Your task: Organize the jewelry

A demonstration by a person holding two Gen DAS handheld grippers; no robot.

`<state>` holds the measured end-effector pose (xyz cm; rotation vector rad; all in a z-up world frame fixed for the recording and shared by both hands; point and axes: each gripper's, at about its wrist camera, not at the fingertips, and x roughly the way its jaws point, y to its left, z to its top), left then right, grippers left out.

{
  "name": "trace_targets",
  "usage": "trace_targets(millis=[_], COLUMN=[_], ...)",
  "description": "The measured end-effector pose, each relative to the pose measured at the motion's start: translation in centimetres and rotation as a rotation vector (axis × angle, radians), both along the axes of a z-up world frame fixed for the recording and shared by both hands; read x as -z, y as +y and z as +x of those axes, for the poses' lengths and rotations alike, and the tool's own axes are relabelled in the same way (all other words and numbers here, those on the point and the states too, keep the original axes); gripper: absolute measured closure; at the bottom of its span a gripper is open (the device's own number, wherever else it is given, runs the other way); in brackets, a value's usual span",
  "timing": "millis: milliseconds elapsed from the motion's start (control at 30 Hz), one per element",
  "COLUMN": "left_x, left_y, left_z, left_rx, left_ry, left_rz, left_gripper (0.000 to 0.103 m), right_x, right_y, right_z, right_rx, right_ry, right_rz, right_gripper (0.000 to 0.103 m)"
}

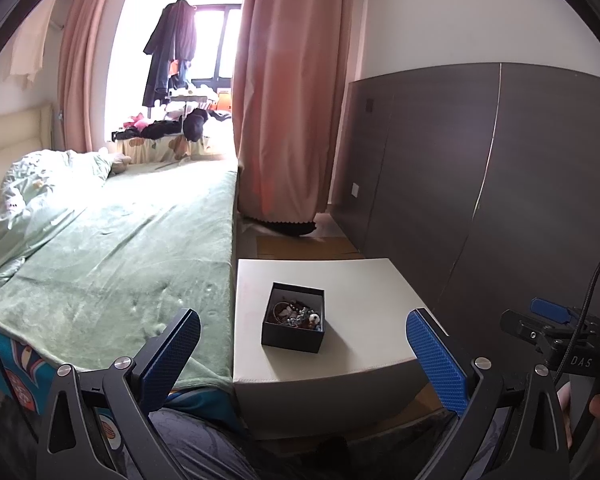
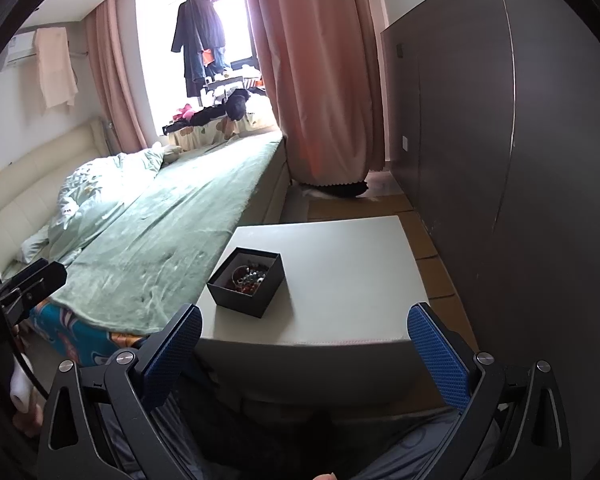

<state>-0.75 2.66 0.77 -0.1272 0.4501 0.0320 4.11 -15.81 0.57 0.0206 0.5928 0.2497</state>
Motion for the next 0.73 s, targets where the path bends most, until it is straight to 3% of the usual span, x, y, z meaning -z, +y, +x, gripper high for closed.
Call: trace_targets(millis=[733], left_x=[0.35], left_y=[0.08], left_z=[0.14], left_rx=[-0.004], left_ry=[-0.007], left_rz=[0.000], left_gripper=[0.000], right_x=[0.13], right_y=[-0.06], right_z=[-0.14], right_rx=[0.009], right_ry=[0.013], right_rz=[-0.001], right_gripper=[0.000])
